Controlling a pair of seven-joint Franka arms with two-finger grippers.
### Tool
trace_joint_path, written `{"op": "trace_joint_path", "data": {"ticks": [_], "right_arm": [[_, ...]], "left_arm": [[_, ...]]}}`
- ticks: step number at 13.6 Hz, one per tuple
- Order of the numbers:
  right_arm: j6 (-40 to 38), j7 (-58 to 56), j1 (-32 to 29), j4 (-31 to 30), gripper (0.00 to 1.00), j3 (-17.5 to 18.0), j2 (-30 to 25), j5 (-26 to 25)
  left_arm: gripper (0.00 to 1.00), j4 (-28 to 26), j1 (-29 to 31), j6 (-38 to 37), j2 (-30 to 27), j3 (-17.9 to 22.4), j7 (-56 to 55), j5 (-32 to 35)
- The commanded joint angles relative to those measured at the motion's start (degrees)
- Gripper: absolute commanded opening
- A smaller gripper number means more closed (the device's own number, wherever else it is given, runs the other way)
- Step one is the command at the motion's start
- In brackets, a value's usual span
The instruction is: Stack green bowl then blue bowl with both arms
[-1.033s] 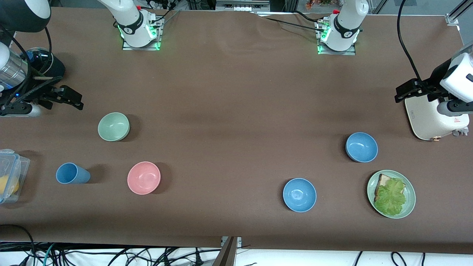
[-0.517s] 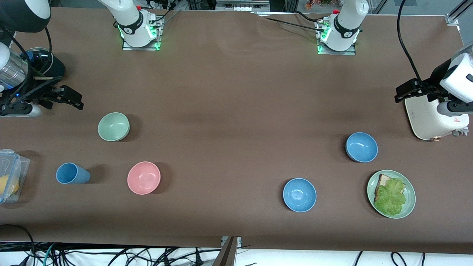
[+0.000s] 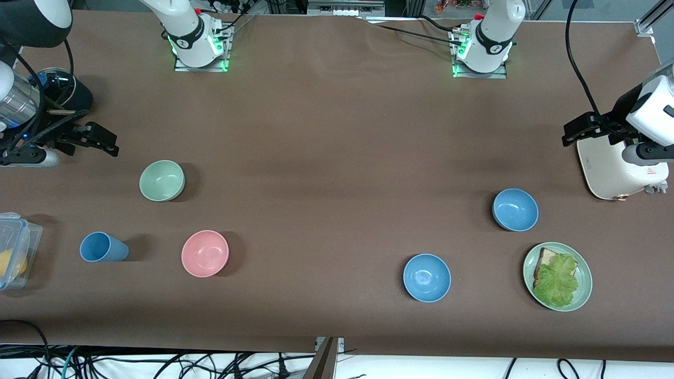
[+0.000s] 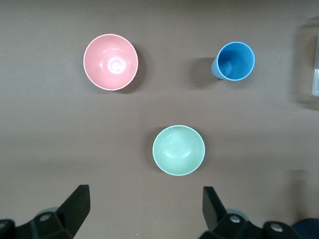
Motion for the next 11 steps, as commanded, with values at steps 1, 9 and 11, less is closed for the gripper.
{"op": "trace_joint_path", "data": {"ticks": [1, 9, 11], "right_arm": [[-0.3, -0.8, -0.4, -0.3, 1.00, -0.6, -0.5, 0.3], [-1.9, -0.8, -0.4, 0.1, 1.00, -0.8, -2.0, 0.6], [-1.5, -0.8, -0.4, 0.3, 1.00, -0.7, -2.0, 0.1]], "left_arm": [[1.00, 2.5, -0.2, -1.4, 1.3, -0.2, -0.2, 1.3], [1.00, 2.5, -0.2, -1.4, 1.3, -0.2, -0.2, 1.3], [1.00, 2.5, -0.3, -1.4, 1.3, -0.2, -0.2, 1.3]]}}
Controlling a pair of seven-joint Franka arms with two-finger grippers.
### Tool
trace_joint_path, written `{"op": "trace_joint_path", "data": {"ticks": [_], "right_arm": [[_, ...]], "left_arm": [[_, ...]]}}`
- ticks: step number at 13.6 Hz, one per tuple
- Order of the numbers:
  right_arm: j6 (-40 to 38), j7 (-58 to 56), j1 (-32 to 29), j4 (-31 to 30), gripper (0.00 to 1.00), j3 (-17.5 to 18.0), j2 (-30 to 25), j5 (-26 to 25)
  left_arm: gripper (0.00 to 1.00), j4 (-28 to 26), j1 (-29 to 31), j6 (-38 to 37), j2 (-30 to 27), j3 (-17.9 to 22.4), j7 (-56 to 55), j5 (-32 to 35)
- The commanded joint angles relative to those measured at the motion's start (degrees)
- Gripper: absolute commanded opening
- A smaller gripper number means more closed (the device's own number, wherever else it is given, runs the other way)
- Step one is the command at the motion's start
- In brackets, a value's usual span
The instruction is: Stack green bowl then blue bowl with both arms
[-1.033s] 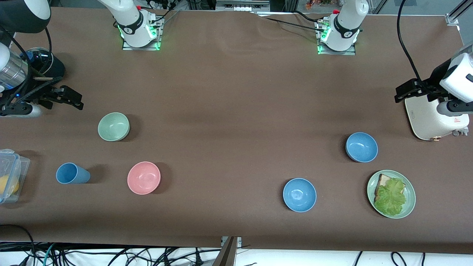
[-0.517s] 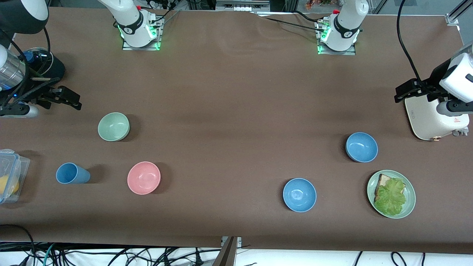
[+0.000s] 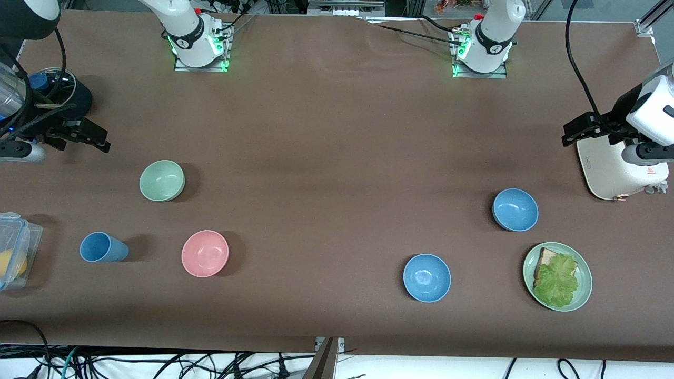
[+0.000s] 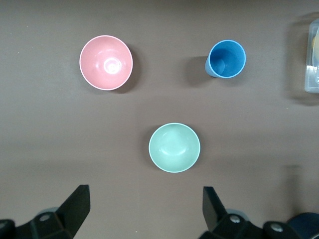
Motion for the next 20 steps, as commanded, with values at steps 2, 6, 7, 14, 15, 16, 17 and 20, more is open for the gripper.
{"op": "trace_joint_path", "data": {"ticks": [2, 6, 7, 14, 15, 16, 17, 20], "right_arm": [[-0.4, -0.8, -0.1, 0.6, 1.00, 0.3, -0.8, 0.0], [-2.1, -1.0, -0.1, 1.0, 1.00, 0.2, -3.8, -0.2], [-2.7, -1.0, -0.2, 0.9, 1.00, 0.1, -3.6, -0.5], [1.0, -0.9, -0.9, 0.8, 1.00, -1.9, 0.3, -1.4], [1.0, -0.9, -0.9, 0.6, 1.00, -1.8, 0.7, -2.6], [0.9, -0.9, -0.9, 0.6, 1.00, -1.8, 1.5, -2.7], [0.5, -0.8, -0.6, 0.7, 1.00, -1.8, 1.9, -2.8], [0.4, -2.2, -0.2, 0.8, 1.00, -1.4, 5.4, -2.7]], "left_arm": [[1.00, 2.5, -0.3, -1.4, 1.3, -0.2, -0.2, 1.3], [1.00, 2.5, -0.3, -1.4, 1.3, -0.2, -0.2, 1.3], [1.00, 2.5, -0.3, -1.4, 1.3, -0.2, -0.2, 1.3], [1.00, 2.5, -0.2, -1.4, 1.3, -0.2, -0.1, 1.2], [1.00, 2.5, -0.2, -1.4, 1.3, -0.2, -0.1, 1.2], [1.00, 2.5, -0.2, -1.4, 1.3, -0.2, -0.1, 1.2], [1.00, 2.5, -0.2, -1.4, 1.3, -0.2, -0.1, 1.2], [1.00, 2.5, -0.1, -1.4, 1.3, -0.2, -0.1, 1.1]]}}
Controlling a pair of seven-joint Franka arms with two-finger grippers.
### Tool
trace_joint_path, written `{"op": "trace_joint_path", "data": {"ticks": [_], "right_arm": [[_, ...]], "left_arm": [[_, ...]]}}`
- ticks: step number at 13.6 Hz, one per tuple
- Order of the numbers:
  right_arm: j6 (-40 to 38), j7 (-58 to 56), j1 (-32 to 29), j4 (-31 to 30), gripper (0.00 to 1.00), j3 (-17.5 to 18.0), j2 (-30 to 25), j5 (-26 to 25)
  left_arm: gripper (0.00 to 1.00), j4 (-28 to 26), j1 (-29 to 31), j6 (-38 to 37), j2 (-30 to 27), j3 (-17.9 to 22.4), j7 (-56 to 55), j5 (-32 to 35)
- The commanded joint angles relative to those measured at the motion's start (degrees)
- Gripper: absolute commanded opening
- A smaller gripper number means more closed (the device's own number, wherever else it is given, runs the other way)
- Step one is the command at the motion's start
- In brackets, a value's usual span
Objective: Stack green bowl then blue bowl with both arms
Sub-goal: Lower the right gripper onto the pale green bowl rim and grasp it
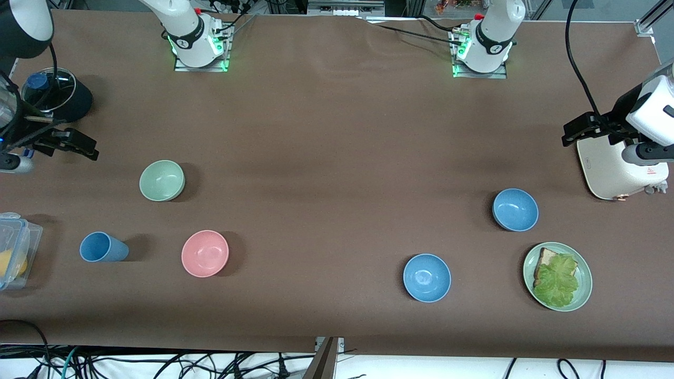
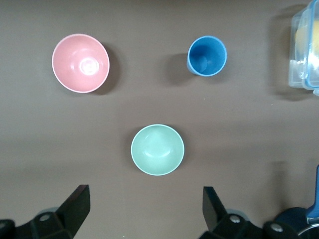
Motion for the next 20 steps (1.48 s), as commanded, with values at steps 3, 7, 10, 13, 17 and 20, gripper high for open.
{"op": "trace_joint_path", "data": {"ticks": [3, 7, 10, 13, 17, 20], "right_arm": [[0.0, -6.9, -0.4, 0.0, 1.00, 0.4, 4.3, 0.4], [5.5, -7.7, -1.0, -8.2, 1.00, -1.0, 2.7, 0.7], [19.9, -13.8, -1.0, -23.0, 1.00, -4.9, -1.5, 3.1], [31.2, -15.7, -1.0, -30.2, 1.00, -5.9, 0.4, 4.3], [38.7, -16.2, -1.2, -35.0, 1.00, -5.9, 3.7, 5.9], [40.7, -16.7, -1.2, -35.1, 0.99, -5.9, 6.2, 6.4]], "left_arm": [[1.00, 2.4, -0.1, -1.4, 1.2, -0.2, -0.1, 1.0], [1.00, 2.5, 0.1, -1.4, 1.2, -0.2, -0.1, 0.9], [1.00, 2.4, -0.1, -1.4, 1.2, -0.2, -0.2, 0.8], [1.00, 2.4, 0.0, -1.4, 1.3, -0.2, -0.2, 0.8], [1.00, 2.4, -0.2, -1.7, 1.3, -0.2, -0.1, 0.8], [1.00, 2.5, -0.1, -1.7, 1.2, -0.2, -0.2, 0.8]]}}
